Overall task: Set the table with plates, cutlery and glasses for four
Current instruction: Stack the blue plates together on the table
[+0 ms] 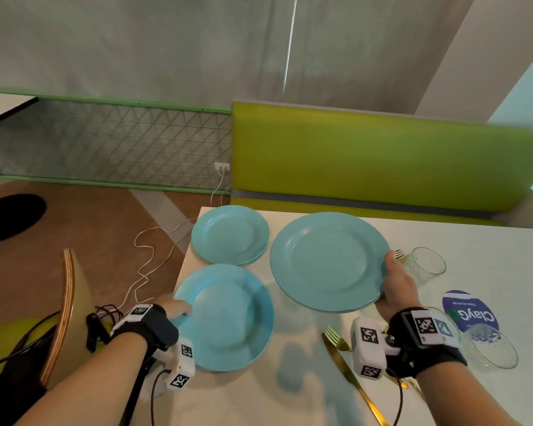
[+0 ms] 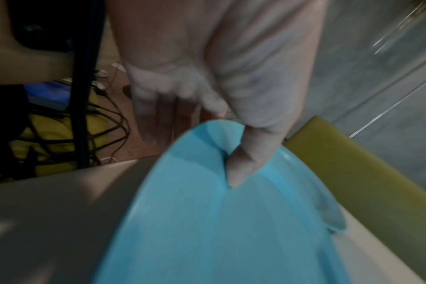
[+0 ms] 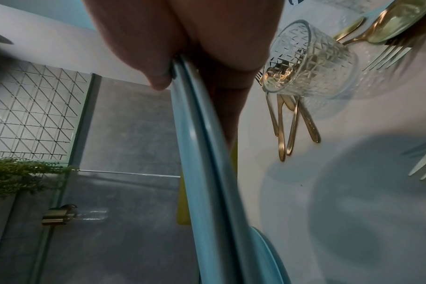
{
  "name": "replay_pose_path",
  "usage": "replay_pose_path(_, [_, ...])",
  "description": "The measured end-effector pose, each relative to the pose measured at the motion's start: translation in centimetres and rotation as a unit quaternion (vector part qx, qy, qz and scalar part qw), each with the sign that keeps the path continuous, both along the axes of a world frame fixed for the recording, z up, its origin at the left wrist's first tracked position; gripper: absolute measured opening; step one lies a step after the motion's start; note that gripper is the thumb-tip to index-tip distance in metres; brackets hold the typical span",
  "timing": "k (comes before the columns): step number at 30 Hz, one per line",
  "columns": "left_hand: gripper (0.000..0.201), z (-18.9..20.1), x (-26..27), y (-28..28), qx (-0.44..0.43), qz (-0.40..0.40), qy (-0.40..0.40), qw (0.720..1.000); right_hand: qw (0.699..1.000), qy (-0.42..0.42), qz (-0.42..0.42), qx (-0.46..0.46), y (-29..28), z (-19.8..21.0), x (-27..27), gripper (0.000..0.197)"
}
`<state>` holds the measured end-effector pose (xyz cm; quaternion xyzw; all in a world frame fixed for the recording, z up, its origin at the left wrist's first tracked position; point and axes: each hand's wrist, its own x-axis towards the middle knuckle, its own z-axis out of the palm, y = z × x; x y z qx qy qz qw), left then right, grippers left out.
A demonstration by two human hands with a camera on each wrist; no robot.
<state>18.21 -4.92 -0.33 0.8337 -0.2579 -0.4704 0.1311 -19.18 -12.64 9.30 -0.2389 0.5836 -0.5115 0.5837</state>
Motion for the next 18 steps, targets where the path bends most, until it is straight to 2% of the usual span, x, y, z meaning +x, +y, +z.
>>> replay_pose_path(3, [0.027, 2.6, -1.7, -0.4, -0.073, 0.038, 0.102, 0.991, 1.0, 0.001, 0.006, 0.003, -0.2, 0.1, 0.2, 0.03])
replay_pose_path(4, [0.025, 3.3, -2.2, -0.7, -0.093, 0.047, 0.13, 0.986, 1.0, 0.006, 0.006, 0.002, -0.2, 0.2, 0.4, 0.031])
replay_pose_path(7, [0.028, 4.6, -3.3, -1.7, -0.158, 0.069, 0.211, 0.962, 1.0, 0.015, 0.016, 0.001, -0.5, 0.2, 0.7, 0.03])
replay_pose_path(10, [0.035, 5.5, -4.7, -2.8, -0.229, 0.119, 0.29, 0.922, 0.998, 0.043, 0.039, 0.001, -0.6, 0.6, 1.1, 0.03])
replay_pose_path(13, [0.038, 6.5, -6.7, -3.9, -0.277, 0.128, 0.342, 0.889, 0.996, 0.065, 0.056, -0.006, -0.6, 1.0, 1.6, 0.033])
replay_pose_path(16, [0.045, 7.7, -8.5, -4.8, -0.299, 0.123, 0.368, 0.872, 0.992, 0.108, 0.069, -0.021, -0.8, 0.9, 1.8, 0.037])
replay_pose_path(18, [0.048, 8.4, -9.7, -5.4, -0.304, 0.127, 0.379, 0.865, 0.99, 0.116, 0.073, -0.025, -1.0, 1.1, 1.9, 0.033])
